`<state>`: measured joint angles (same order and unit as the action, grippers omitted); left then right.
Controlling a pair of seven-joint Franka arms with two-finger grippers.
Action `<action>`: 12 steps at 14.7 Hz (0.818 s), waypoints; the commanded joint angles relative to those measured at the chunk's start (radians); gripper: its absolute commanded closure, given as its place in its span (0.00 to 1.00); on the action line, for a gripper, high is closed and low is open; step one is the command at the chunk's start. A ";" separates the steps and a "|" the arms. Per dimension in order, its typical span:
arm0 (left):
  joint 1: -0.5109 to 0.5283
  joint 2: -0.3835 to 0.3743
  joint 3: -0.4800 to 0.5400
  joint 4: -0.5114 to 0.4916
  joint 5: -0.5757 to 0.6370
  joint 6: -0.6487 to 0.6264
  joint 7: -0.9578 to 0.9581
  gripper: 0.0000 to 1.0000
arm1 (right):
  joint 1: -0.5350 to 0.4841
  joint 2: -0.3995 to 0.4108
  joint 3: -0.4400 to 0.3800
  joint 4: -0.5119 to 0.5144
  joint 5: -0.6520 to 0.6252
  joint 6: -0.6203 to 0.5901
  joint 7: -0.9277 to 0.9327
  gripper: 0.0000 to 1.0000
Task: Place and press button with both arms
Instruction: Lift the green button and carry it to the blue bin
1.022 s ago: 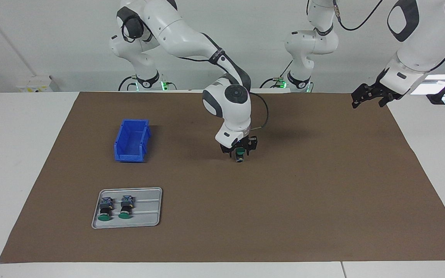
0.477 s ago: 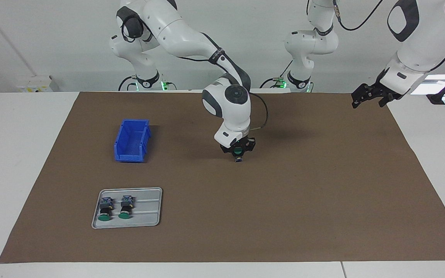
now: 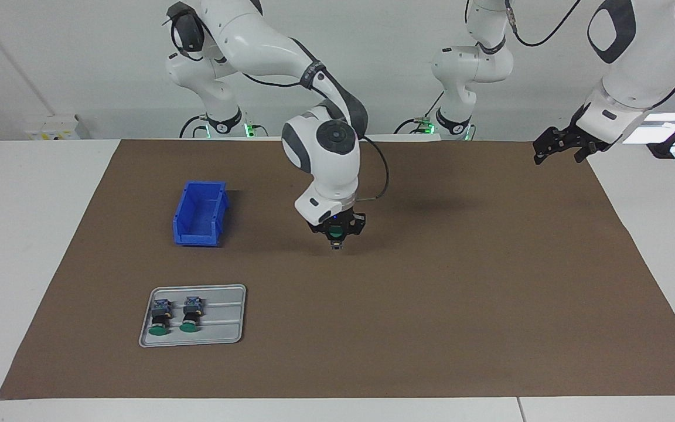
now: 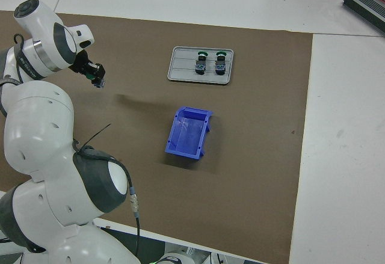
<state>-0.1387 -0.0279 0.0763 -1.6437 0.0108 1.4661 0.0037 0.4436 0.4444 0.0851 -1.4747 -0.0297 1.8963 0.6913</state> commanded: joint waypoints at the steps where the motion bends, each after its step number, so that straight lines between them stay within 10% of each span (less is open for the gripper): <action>1: 0.001 -0.021 0.003 -0.019 0.003 0.010 0.012 0.00 | -0.061 -0.070 0.002 -0.015 0.007 -0.081 0.027 0.78; 12: 0.001 -0.021 0.003 -0.019 0.003 0.010 0.013 0.00 | -0.350 -0.341 -0.024 -0.278 0.042 -0.220 -0.026 0.77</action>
<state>-0.1387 -0.0279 0.0763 -1.6437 0.0108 1.4661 0.0037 0.1205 0.2108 0.0543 -1.6069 0.0046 1.6482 0.6777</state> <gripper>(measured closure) 0.000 0.665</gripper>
